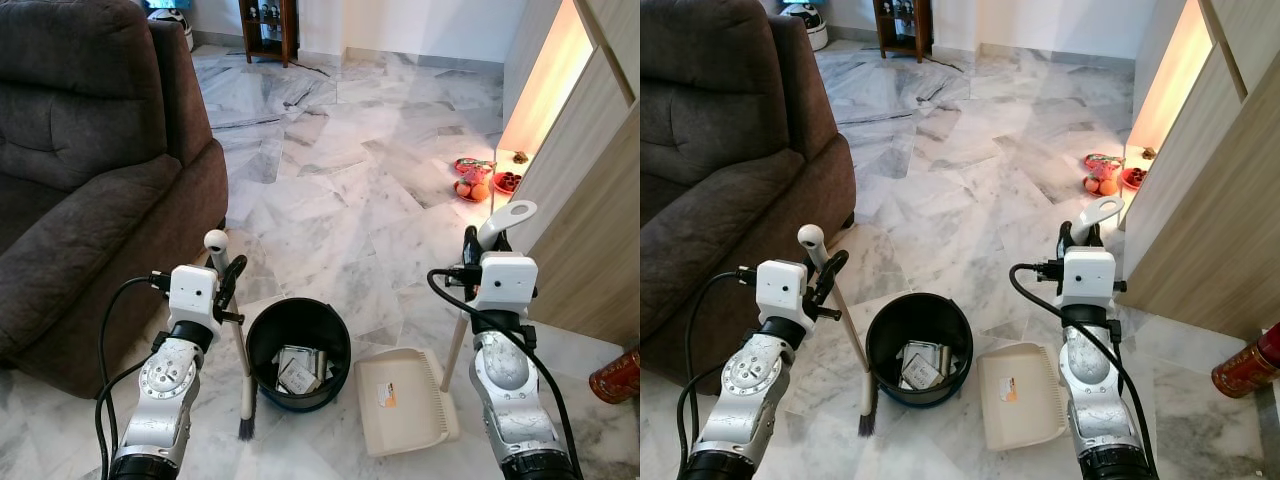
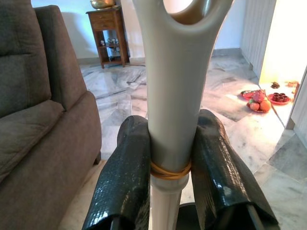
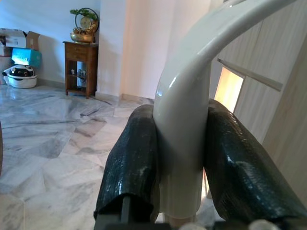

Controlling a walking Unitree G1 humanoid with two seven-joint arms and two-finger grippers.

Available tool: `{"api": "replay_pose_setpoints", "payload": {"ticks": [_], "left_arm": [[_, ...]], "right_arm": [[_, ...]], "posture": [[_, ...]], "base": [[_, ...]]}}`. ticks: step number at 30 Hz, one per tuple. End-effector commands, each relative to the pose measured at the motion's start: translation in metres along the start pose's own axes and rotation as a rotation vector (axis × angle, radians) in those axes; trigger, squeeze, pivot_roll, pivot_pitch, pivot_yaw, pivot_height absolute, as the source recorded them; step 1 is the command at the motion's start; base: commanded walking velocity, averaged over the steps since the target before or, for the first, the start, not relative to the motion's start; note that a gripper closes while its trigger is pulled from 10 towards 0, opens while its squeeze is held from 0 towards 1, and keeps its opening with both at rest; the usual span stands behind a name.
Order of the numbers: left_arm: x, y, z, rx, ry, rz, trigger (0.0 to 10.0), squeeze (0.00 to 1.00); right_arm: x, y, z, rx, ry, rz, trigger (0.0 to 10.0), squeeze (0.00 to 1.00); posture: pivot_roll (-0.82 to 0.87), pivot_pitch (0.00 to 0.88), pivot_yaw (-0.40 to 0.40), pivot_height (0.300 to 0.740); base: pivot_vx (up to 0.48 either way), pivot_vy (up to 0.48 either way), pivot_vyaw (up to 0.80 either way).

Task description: Sweep floor

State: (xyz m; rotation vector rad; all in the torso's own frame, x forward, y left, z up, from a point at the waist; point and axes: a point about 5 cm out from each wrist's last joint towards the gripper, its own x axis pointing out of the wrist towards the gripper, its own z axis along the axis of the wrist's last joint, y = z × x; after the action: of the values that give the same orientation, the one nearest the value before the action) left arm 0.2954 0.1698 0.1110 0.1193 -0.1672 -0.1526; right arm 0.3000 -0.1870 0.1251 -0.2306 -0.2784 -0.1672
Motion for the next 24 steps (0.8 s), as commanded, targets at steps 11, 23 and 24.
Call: {"api": "replay_pose_setpoints", "payload": {"ticks": [11, 23, 24], "left_arm": [[0.0058, 0.0001, 0.0147, 0.009, -0.075, 0.002, 10.0, 0.0], [0.0062, 0.0007, 0.0145, 0.009, -0.074, 0.005, 10.0, 0.0], [0.0062, 0.0006, 0.0145, 0.009, -0.075, 0.005, 10.0, 0.0]], "right_arm": [[0.005, 0.0008, 0.0069, 0.008, -0.034, 0.007, 10.0, 0.0], [0.0053, 0.0022, 0.0062, 0.01, -0.031, 0.012, 10.0, 0.0], [0.0053, 0.0026, 0.0063, 0.011, -0.032, 0.013, 10.0, 0.0]], "posture": [[-0.03, 0.098, 0.003, 0.74], [-0.03, 0.101, 0.003, 0.74], [-0.03, 0.102, 0.002, 0.74]], "base": [[-0.209, 0.0, 0.0], [-0.168, 0.0, 0.0], [-0.244, 0.0, 0.0]]}}
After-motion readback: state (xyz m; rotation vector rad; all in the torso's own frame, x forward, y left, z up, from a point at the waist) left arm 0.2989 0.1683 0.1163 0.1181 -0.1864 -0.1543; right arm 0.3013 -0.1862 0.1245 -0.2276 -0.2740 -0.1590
